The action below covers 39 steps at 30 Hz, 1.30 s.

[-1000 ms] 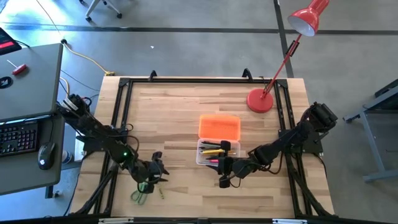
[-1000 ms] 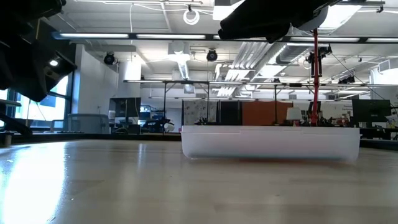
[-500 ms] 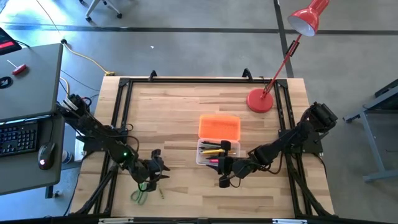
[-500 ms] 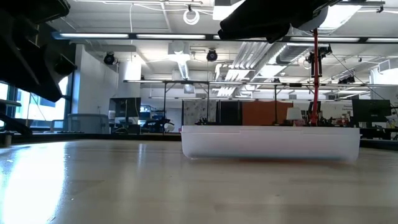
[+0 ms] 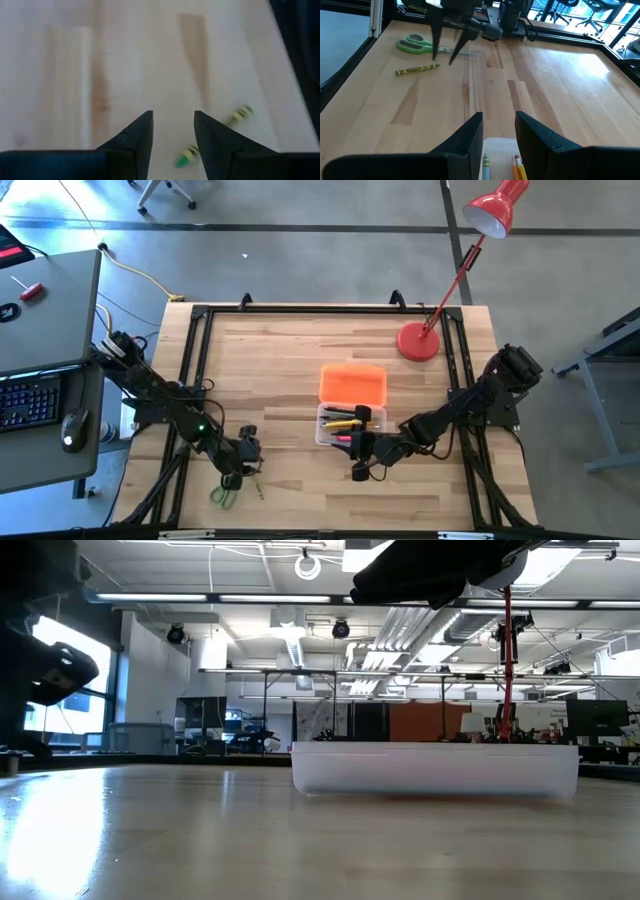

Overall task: Pick & place school supplies into a supply box
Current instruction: Put the green crayon into the supply box

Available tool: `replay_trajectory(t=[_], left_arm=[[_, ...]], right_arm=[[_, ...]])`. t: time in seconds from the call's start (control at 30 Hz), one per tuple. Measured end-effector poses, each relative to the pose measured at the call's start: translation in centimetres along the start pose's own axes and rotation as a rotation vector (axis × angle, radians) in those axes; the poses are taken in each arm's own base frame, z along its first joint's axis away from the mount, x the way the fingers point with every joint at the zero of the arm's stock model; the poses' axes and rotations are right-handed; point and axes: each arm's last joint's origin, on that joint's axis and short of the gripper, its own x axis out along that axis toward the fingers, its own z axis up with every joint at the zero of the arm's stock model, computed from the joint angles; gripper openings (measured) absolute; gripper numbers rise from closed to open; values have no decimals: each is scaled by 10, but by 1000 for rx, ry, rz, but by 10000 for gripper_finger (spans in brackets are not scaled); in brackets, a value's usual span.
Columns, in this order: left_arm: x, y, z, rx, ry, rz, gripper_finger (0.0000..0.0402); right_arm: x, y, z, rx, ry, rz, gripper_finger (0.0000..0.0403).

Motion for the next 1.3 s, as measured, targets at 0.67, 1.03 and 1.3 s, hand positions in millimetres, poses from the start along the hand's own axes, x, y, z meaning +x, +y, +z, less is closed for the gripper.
replay_trajectory(t=[0.67, 1.03, 1.3], left_arm=[[33, -10, -14, 493, 119, -268, 175], [43, -7, -11, 445, 25, -101, 175], [56, -11, -29, 422, -93, -53, 175]], right_arm=[[0, 0, 0, 1, 1, 9, 94], [0, 0, 0, 1, 1, 8, 94], [0, 0, 0, 2, 0, 8, 94]])
